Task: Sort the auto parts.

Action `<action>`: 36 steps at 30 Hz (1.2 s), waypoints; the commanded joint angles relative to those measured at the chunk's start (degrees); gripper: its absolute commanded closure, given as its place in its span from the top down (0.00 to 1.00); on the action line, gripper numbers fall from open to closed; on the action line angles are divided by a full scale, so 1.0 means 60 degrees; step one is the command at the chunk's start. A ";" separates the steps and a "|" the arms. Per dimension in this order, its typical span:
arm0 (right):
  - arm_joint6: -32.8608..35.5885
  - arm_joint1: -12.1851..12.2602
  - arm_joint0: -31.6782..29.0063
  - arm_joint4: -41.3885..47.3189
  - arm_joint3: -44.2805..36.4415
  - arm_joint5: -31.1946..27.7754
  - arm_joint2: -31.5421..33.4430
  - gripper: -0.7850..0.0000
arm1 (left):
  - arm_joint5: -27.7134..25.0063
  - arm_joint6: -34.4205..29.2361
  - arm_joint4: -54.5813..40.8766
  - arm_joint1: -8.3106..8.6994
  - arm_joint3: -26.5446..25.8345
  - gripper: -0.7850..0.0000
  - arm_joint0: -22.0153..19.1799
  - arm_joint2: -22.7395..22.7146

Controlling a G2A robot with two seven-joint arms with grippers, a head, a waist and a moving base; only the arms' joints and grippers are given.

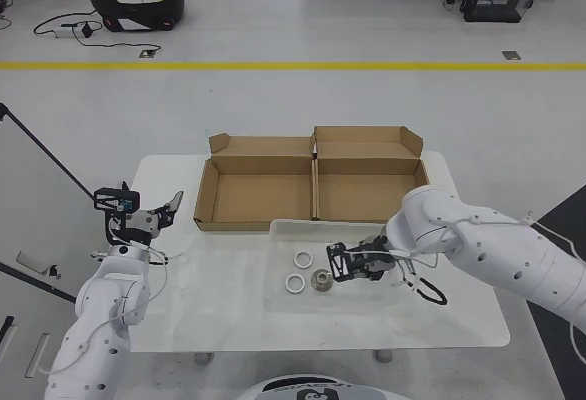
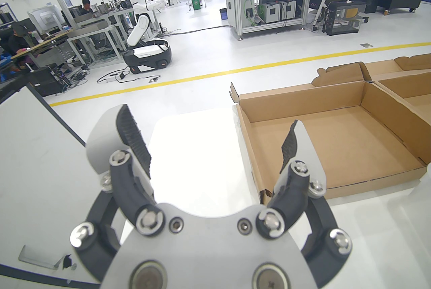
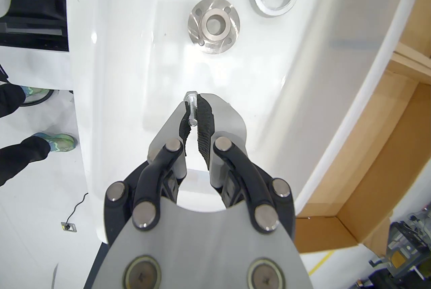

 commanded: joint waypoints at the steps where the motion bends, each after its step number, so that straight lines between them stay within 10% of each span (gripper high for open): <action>1: -0.0034 0.0136 0.0075 0.0240 -0.0217 -0.0034 0.0180 0.00 | 0.0000 0.0000 0.0000 0.0000 0.0000 1.00 0.0000 0.0000; 18: -0.1795 0.1196 0.0645 0.0680 0.0276 -0.1795 0.0774 0.00 | 0.0000 0.0000 0.0000 0.0000 0.0000 1.00 0.0000 0.0000; 36: -0.3375 0.0575 0.2601 0.0484 0.1101 -0.1905 -0.0330 0.00 | 0.0000 0.0000 0.0000 0.0000 0.0000 1.00 0.0000 0.0000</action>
